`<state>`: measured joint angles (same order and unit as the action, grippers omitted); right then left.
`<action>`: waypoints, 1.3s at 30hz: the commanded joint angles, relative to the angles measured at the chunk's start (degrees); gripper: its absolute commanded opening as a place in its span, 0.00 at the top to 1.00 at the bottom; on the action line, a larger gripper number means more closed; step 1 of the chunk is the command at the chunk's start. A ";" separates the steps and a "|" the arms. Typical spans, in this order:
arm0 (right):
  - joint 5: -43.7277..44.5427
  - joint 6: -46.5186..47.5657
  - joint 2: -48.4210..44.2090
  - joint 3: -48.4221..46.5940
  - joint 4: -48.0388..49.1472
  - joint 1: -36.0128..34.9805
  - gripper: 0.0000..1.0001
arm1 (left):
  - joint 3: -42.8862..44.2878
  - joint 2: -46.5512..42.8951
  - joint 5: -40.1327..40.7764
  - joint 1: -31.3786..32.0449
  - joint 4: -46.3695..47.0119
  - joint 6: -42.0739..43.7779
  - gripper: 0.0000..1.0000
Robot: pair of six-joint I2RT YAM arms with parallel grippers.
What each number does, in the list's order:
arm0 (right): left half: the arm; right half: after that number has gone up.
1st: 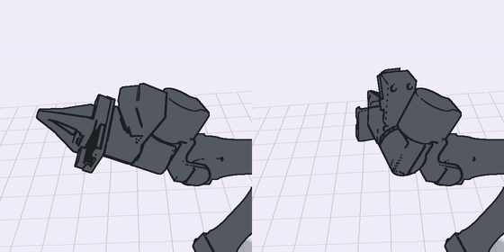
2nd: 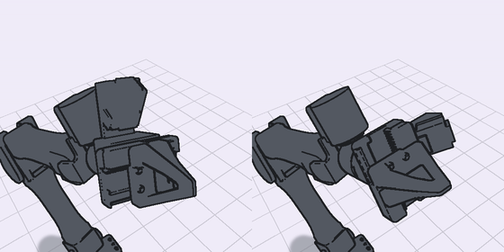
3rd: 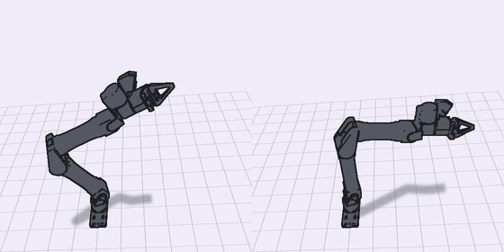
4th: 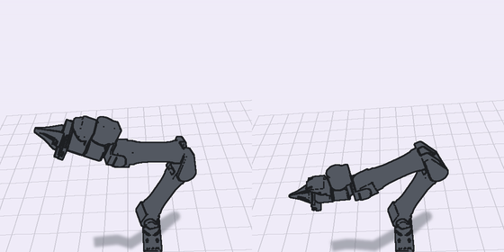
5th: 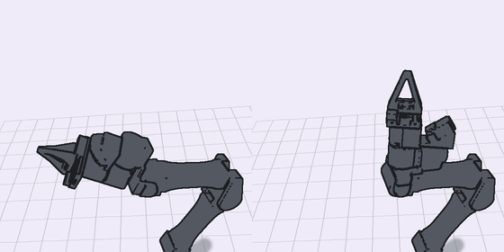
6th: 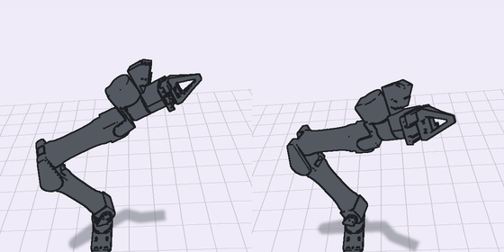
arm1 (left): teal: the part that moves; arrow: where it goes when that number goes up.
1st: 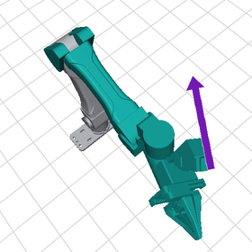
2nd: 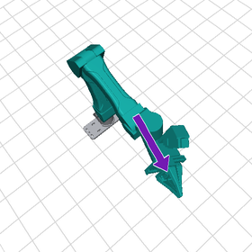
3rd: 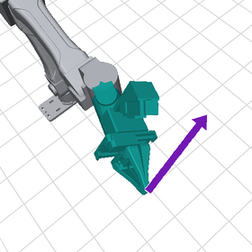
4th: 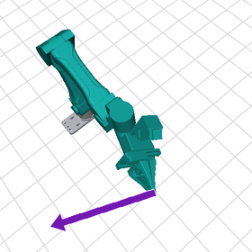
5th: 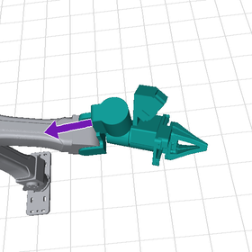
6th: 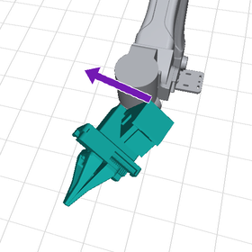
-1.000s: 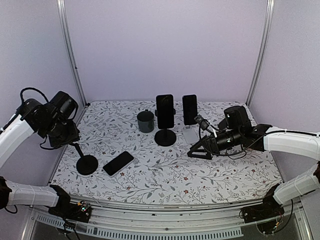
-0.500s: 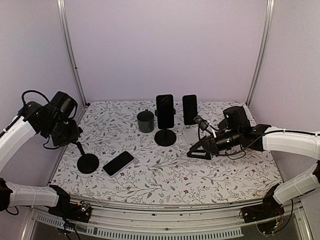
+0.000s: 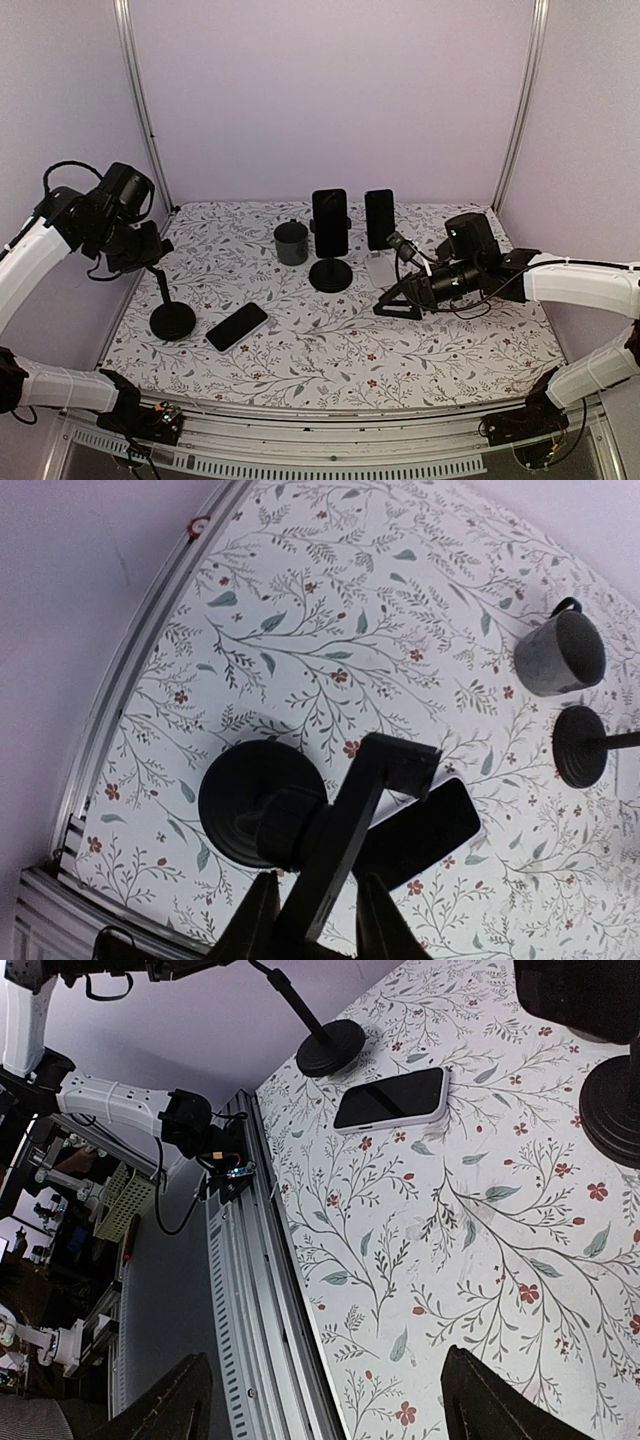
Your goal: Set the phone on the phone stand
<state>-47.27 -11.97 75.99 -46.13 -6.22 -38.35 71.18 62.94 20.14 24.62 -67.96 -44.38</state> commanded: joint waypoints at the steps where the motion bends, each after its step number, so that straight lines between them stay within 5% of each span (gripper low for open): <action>1: -0.82 0.56 0.09 -2.12 -0.68 0.02 0.19 | 5.71 1.03 -1.60 -0.54 7.99 8.19 1.00; 9: 0.80 2.86 -1.62 -4.85 -6.23 0.03 0.19 | 7.87 3.50 -17.52 1.17 15.22 16.49 1.00; 28: 1.14 4.69 -9.02 -11.56 -19.00 2.90 0.18 | 7.75 9.70 -42.60 17.14 28.85 35.03 1.00; 39: 3.46 6.71 -15.12 -13.70 -20.83 2.93 0.19 | 15.72 18.67 -46.55 21.04 31.50 47.64 1.00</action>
<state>-44.69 -7.33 62.81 -57.47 -26.11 -35.81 82.52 80.38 -23.31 44.38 -43.13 -2.98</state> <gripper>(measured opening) 0.817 0.227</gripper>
